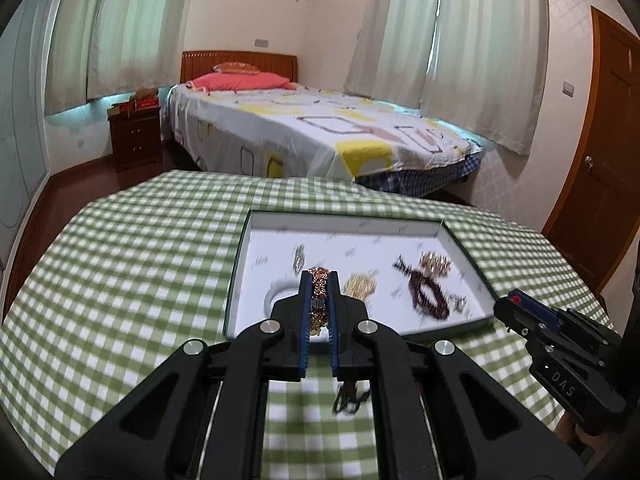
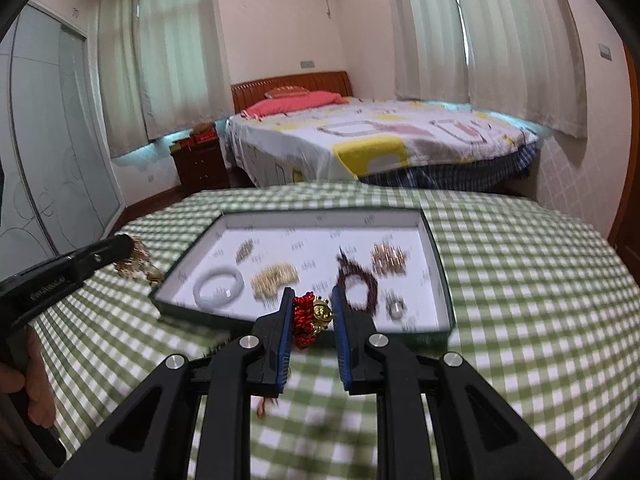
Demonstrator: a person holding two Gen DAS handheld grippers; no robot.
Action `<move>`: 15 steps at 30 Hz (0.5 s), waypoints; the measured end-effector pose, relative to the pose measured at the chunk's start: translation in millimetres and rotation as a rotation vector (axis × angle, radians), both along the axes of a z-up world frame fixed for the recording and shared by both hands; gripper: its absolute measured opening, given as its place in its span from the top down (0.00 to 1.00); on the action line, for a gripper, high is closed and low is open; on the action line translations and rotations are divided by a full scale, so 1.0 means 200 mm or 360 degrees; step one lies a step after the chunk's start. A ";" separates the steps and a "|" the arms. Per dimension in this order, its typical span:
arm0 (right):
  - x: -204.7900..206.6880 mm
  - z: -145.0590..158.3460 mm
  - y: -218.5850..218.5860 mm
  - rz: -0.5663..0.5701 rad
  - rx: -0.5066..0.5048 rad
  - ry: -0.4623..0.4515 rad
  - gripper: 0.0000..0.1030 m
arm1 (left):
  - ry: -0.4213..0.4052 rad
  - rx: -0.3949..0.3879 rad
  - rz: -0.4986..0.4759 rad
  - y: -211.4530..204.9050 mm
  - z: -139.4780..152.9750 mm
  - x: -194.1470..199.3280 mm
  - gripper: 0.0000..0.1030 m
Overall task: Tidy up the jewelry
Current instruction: 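Carry the gold chain and red charm into the box and open both grippers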
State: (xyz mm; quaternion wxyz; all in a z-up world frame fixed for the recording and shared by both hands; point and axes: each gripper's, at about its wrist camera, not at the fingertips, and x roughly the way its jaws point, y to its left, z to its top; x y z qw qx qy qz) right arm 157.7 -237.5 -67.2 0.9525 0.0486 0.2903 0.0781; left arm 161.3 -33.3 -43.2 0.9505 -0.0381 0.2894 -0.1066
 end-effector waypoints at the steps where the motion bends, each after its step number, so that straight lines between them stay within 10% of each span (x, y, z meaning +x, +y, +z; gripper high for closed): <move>1: 0.03 0.03 0.01 0.0010 -0.0003 -0.0025 0.81 | -0.0006 -0.0004 -0.0007 -0.01 0.01 0.03 0.92; 15: 0.51 0.01 0.06 0.0064 -0.0022 -0.0091 0.81 | 0.0099 0.0087 -0.0046 -0.22 -0.15 0.57 0.92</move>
